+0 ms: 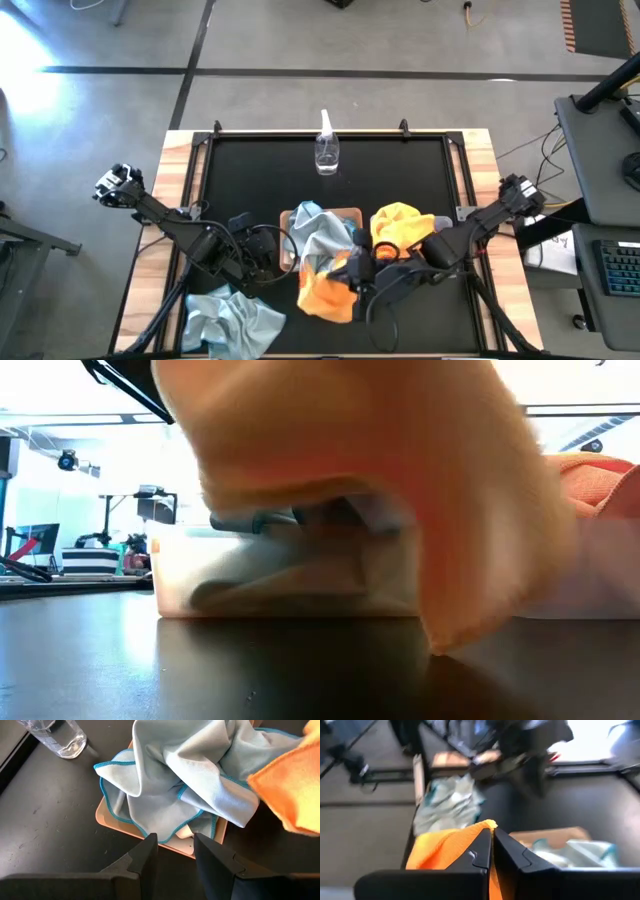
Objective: Sort microfiber towel by color & place in baskets
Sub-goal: Put the orange towel into the transparent bin
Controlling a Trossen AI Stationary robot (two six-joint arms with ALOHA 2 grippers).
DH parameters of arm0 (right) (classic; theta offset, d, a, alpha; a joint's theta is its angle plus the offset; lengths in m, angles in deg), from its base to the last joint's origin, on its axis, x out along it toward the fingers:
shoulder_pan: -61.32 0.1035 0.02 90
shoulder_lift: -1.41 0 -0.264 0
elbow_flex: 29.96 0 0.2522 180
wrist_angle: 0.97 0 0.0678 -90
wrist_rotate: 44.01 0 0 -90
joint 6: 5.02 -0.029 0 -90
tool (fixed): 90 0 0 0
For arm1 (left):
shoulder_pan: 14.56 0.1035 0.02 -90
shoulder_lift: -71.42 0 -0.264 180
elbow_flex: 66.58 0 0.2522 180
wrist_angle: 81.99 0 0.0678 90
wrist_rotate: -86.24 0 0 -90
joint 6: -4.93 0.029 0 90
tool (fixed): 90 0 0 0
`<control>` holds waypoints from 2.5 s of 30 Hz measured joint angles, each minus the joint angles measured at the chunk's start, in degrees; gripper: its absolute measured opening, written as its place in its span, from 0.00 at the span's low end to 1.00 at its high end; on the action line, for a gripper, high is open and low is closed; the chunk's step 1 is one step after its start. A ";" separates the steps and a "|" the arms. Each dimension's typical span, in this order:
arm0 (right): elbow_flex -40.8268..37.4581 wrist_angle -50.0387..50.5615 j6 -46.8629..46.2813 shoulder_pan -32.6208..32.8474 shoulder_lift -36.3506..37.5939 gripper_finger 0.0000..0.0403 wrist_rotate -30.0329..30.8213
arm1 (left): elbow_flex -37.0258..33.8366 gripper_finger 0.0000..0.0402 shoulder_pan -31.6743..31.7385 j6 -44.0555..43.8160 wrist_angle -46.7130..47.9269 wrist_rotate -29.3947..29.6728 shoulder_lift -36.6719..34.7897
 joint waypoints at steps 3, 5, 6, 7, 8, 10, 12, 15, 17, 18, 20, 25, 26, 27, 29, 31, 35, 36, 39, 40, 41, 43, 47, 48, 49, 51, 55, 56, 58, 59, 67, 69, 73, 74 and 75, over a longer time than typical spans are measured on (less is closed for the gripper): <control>-0.01 -0.65 0.44 0.00 1.35 0.02 5.11 | 0.00 0.28 0.00 0.00 0.00 0.00 0.00; 0.00 -0.64 1.81 0.00 2.11 0.02 9.06 | 0.00 0.28 0.00 0.00 0.01 0.00 0.00; -0.01 -0.62 2.19 0.00 2.47 0.02 11.09 | 0.00 0.28 0.00 0.00 0.00 0.00 0.00; 0.00 -0.60 2.66 0.00 2.90 0.02 13.01 | 0.00 0.28 -0.01 0.00 0.00 0.00 0.00; 0.00 -0.44 2.98 0.00 3.41 0.02 14.56 | 0.00 0.28 -0.02 0.00 0.00 0.00 0.00; -0.02 -0.16 3.44 -0.02 4.46 0.02 16.78 | 0.00 0.28 -0.03 0.00 0.00 0.00 0.00; -0.02 -0.02 3.65 -0.02 5.52 0.02 19.03 | 0.00 0.28 -0.13 0.00 0.00 0.00 0.00; -0.02 0.10 4.04 -0.02 6.92 0.02 21.60 | 0.00 0.28 -0.15 0.01 0.00 0.00 0.00; -0.02 0.18 4.81 -0.02 7.92 0.02 21.95 | 0.00 0.28 -0.17 0.01 0.00 -0.02 0.00; -0.02 0.19 5.12 -0.02 8.37 0.02 21.95 | 0.00 0.28 -0.17 0.02 0.00 0.00 0.00; -0.02 0.17 5.36 -0.02 9.22 0.02 22.02 | 0.00 0.28 -0.18 0.00 0.00 -0.01 0.00; -0.02 2.03 5.39 0.00 11.01 0.02 22.02 | 0.00 0.28 -0.24 0.00 0.02 -0.02 0.00; -0.02 3.06 5.29 0.00 11.40 0.02 22.04 | 0.00 0.28 -0.24 0.01 0.01 -0.02 0.00; -0.02 4.32 5.28 0.00 11.88 0.02 22.02 | 0.00 0.28 -0.27 0.02 0.00 0.00 0.00; -0.02 7.32 3.45 0.00 12.90 0.02 22.04 | 0.00 0.28 -0.37 0.02 0.00 0.00 0.00; -0.02 10.64 0.10 0.00 13.84 0.02 22.12 | 0.00 0.28 -0.50 0.02 0.02 0.00 0.00; -0.02 17.31 -4.52 0.00 15.37 0.02 22.12 | 0.00 0.28 -0.65 0.02 0.02 -0.02 0.00; -0.02 18.59 -5.54 0.00 15.67 0.02 22.18 | 0.00 0.28 -0.68 0.02 0.02 -0.02 0.00; -0.02 21.82 -7.89 0.26 16.38 0.02 23.97 | 0.00 0.28 -0.79 0.00 0.00 -0.01 0.00; -0.02 22.65 -8.24 0.47 16.59 0.02 24.84 | 0.00 0.28 -0.87 0.00 0.00 0.00 0.00; -0.02 23.44 -8.33 0.68 16.84 0.02 25.53 | 0.00 0.28 -0.88 0.00 0.00 0.00 0.00; -0.02 24.74 -8.68 1.33 17.26 0.02 26.83 | 0.00 0.28 -0.94 0.00 0.00 -0.01 0.00; -0.02 26.95 -10.70 2.83 18.28 0.02 29.61 | 0.00 0.28 -1.14 0.00 0.01 0.00 0.00; -0.02 27.52 -11.12 3.15 18.51 0.02 30.20 | 0.00 0.28 -1.15 0.00 0.02 -0.01 0.00; -0.02 28.07 -11.30 3.49 18.78 0.02 30.91 | 0.00 0.28 -1.18 0.00 0.02 -0.01 0.00; -0.02 28.54 -11.53 4.24 19.09 0.02 32.16 | 0.00 0.28 -1.26 0.00 0.02 0.00 0.00; -0.02 29.22 -12.78 5.40 19.42 0.02 33.08 | 0.00 0.28 -1.31 -0.24 0.01 0.00 0.00; -0.02 29.60 -12.90 5.72 19.42 0.02 33.08 | 0.00 0.28 -1.31 -0.23 0.02 0.00 0.00; -0.02 31.19 -14.16 6.41 19.41 0.02 33.08 | 0.00 0.28 -1.31 -0.22 0.01 0.00 0.00; -0.02 32.12 -14.81 6.68 19.38 0.02 33.09 | 0.00 0.28 -1.36 -0.24 0.02 0.00 0.00; -0.02 47.92 -28.87 9.45 19.34 0.02 34.15 | 0.00 0.28 -2.02 -0.46 0.00 0.01 0.00; -0.02 52.40 -34.20 10.42 19.33 0.02 34.13 | 0.00 0.28 -2.23 -0.47 0.00 0.01 0.00; -0.57 57.33 -40.73 12.46 19.29 0.02 34.13 | 0.00 0.28 -2.38 -0.60 0.00 0.00 0.00; -0.72 58.09 -41.82 12.99 19.27 0.02 34.17 | 0.00 0.28 -2.38 -0.61 0.00 0.02 0.00; -0.85 58.71 -42.64 13.52 19.27 0.02 34.16 | 0.00 0.28 -2.38 -0.63 0.00 0.01 0.00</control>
